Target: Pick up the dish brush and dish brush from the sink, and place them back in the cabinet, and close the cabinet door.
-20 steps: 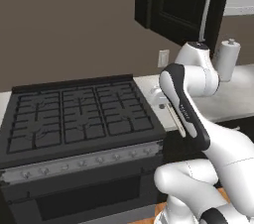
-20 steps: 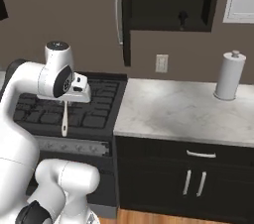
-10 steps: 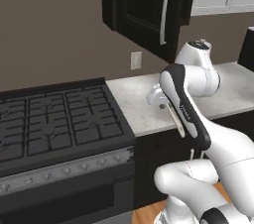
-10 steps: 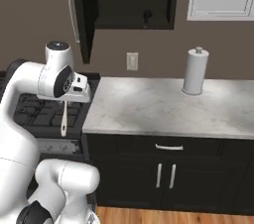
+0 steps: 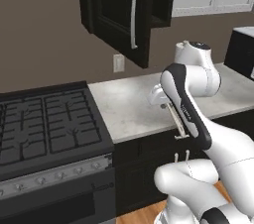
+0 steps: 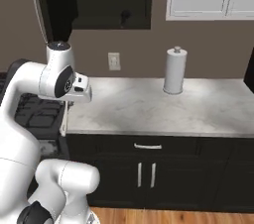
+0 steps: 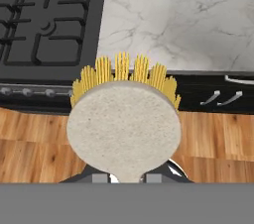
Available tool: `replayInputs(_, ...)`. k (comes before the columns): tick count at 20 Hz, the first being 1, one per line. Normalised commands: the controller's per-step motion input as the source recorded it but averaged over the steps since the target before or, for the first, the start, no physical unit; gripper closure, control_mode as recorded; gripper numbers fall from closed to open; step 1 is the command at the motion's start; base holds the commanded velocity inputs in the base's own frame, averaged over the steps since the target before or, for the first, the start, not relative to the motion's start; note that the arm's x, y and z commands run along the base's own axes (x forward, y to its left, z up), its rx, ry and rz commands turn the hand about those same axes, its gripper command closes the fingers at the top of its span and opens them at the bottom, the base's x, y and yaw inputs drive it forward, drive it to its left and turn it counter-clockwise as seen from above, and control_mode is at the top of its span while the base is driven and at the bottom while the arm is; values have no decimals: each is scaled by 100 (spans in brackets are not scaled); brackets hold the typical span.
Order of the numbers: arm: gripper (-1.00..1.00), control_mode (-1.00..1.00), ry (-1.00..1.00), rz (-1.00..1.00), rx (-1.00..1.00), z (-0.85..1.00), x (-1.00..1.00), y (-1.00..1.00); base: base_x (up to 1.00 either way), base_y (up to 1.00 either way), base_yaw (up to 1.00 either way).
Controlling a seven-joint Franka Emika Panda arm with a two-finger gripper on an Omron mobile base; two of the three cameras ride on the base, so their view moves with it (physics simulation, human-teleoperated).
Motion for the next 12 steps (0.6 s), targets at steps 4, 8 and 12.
replayInputs(4, 100, 100, 0, 0, 0, 0, 0, 0, 50, -40, 15)
replayInputs(8, 100, 100, 0, 0, 0, 0, 0, 0, 49, -48, 17)
replayInputs(12, 100, 100, 0, 0, 0, 0, 0, 0, 37, -55, 18)
